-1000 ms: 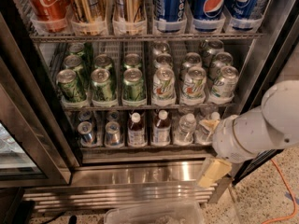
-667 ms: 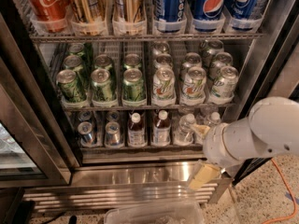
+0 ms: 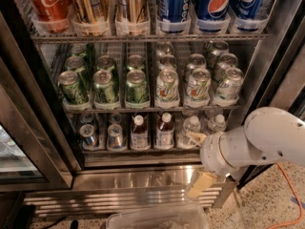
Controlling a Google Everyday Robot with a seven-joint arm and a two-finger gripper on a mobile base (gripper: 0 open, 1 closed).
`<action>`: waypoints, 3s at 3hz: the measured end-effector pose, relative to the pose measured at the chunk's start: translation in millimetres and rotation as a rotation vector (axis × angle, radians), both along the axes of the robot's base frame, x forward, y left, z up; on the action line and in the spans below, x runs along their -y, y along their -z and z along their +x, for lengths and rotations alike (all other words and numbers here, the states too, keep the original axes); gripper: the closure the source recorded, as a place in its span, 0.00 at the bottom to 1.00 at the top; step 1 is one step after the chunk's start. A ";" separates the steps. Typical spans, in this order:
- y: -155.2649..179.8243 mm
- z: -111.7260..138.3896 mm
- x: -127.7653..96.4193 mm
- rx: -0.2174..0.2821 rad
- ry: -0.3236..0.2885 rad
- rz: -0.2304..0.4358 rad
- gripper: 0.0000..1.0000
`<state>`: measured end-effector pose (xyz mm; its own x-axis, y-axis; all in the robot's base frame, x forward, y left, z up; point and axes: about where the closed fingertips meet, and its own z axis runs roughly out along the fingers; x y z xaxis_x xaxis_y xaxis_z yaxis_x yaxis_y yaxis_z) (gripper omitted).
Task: Pick redbull can from bottom shelf of fridge
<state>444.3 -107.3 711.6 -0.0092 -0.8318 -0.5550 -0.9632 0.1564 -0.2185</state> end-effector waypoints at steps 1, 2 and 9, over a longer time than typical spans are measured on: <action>0.0 0.0 0.0 0.000 0.000 0.000 0.00; 12.1 -10.2 -35.0 0.071 -0.036 -0.039 0.00; 2.2 6.8 -110.8 0.358 0.267 0.138 0.00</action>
Offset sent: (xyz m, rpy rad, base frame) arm -0.0197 0.0683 -0.0256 -0.0475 -0.1363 0.0640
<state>451.0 3.5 709.4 -0.0004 -0.7446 -0.6675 -0.7529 0.4395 -0.4898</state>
